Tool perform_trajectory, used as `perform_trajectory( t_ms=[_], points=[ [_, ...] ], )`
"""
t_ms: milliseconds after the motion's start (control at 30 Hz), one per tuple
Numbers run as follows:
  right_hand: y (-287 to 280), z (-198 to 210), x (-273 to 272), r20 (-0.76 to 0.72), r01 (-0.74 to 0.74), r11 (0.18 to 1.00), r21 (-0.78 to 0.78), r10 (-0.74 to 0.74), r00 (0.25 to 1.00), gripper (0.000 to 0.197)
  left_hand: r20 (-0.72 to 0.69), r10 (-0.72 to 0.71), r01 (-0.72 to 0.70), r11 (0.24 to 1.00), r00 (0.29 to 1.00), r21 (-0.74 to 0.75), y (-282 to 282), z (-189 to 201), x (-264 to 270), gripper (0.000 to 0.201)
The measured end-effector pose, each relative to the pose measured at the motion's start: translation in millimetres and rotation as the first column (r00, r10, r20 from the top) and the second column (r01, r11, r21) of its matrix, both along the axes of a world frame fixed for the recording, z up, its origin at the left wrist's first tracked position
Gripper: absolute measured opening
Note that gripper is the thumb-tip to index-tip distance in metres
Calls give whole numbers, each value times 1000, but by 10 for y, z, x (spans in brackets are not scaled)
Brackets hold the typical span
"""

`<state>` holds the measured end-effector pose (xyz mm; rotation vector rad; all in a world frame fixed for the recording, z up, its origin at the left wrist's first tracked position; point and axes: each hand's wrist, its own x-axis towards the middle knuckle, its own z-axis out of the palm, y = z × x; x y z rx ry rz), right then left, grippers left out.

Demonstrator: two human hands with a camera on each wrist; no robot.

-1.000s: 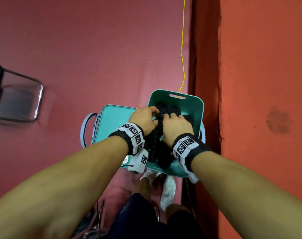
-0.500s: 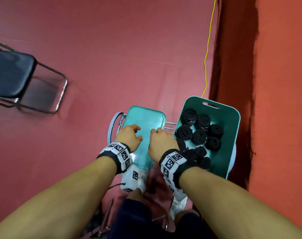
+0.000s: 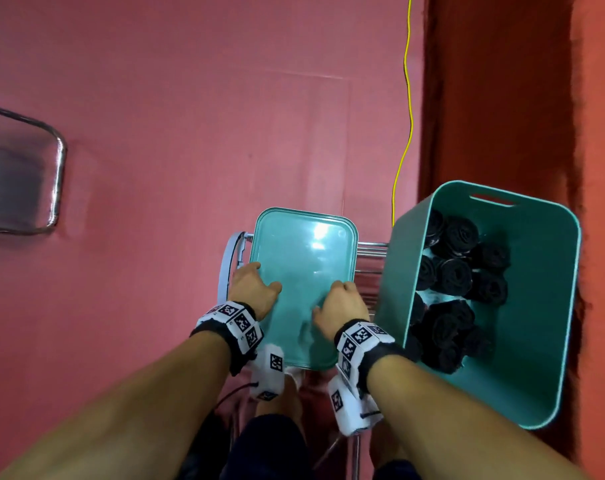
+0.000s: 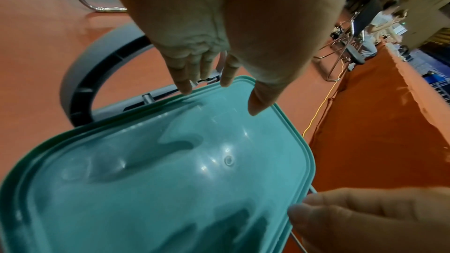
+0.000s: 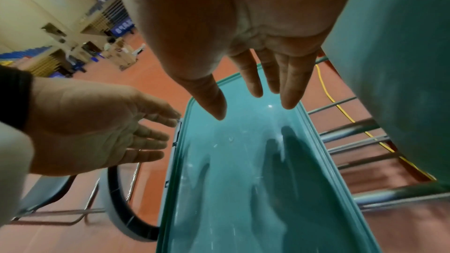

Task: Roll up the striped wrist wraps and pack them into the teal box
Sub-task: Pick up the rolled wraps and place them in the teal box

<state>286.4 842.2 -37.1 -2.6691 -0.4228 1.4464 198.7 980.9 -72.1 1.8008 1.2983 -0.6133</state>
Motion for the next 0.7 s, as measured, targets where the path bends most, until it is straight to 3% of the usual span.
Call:
perform_trajectory(
  t_ms=[300, 500, 700],
  points=[
    [101, -344, 84, -36, 290, 954, -79, -294, 955, 67, -69, 34, -39, 997, 997, -65, 91, -265, 47, 73],
    [43, -450, 102, -53, 399, 909, -118, -407, 912, 78, -93, 117, -125, 988, 989, -93, 88, -297, 141, 83],
    [119, -254, 164, 50, 483, 869, -111, -480, 876, 83, -146, 38, -40, 999, 989, -13, 90, -103, 166, 79]
  ],
)
